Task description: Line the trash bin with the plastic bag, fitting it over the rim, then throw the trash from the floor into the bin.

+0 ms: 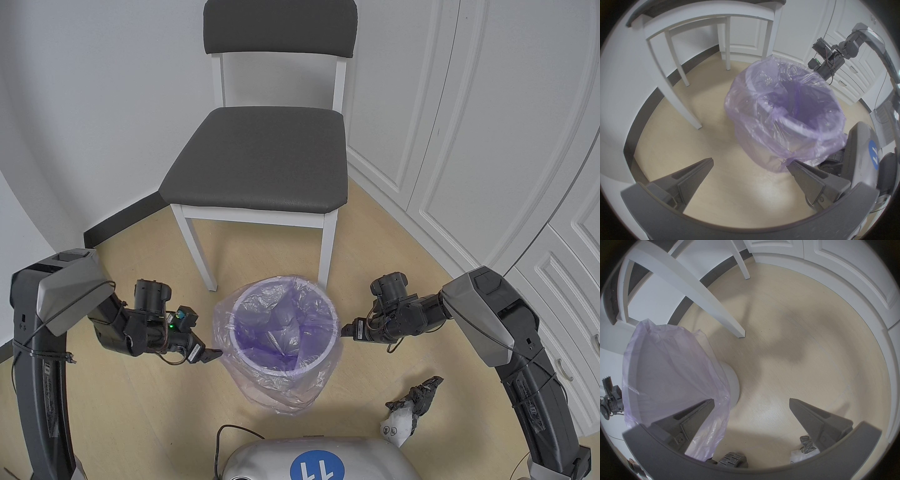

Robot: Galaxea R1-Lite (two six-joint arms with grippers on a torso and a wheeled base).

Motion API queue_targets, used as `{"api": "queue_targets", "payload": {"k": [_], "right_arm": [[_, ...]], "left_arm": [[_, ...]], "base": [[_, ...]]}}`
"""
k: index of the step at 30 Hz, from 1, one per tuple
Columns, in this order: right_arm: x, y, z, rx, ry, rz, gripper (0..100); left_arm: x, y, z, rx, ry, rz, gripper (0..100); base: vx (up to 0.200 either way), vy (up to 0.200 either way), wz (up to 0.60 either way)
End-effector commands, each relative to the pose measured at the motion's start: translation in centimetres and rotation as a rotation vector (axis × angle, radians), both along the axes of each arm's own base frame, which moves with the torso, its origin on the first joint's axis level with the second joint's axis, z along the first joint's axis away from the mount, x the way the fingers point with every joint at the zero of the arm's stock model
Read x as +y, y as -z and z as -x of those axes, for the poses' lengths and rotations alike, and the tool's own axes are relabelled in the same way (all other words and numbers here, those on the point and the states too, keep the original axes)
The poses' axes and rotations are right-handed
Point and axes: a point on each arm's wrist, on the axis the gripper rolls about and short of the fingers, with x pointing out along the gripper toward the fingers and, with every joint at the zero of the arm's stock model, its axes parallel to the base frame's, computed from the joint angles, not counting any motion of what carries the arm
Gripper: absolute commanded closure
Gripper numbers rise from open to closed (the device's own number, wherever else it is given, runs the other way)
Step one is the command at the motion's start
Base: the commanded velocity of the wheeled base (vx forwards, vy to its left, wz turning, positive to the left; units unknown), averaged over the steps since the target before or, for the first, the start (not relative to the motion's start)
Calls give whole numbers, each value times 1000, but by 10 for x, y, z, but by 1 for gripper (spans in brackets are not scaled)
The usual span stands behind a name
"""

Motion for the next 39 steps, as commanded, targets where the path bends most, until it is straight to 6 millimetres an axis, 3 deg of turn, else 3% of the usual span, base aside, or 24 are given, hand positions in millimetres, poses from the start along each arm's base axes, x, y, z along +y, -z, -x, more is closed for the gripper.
{"api": "queue_targets", "payload": {"k": [1,12,13,29,33,39], "right_arm": [[0,0,1,0,1,2,0],[0,2,1,0,6,8,0],[0,2,1,0,7,10,0],[0,3,1,-2,8,10,0],[-1,3,0,-8,15,17,0],[0,6,-1,-19,14,11,0]], "left_arm": [[-27,29,-26,29,45,-31,0],[-29,26,-49,2,103,31,0],[-29,25,-52,-7,108,39,100],[-25,23,-69,2,110,34,100],[-21,41,-95,-35,89,32,100],[-24,52,-100,8,87,32,100]], "base": [[0,0,0],[0,0,0],[0,0,0],[0,0,0],[0,0,0],[0,0,0]]}}
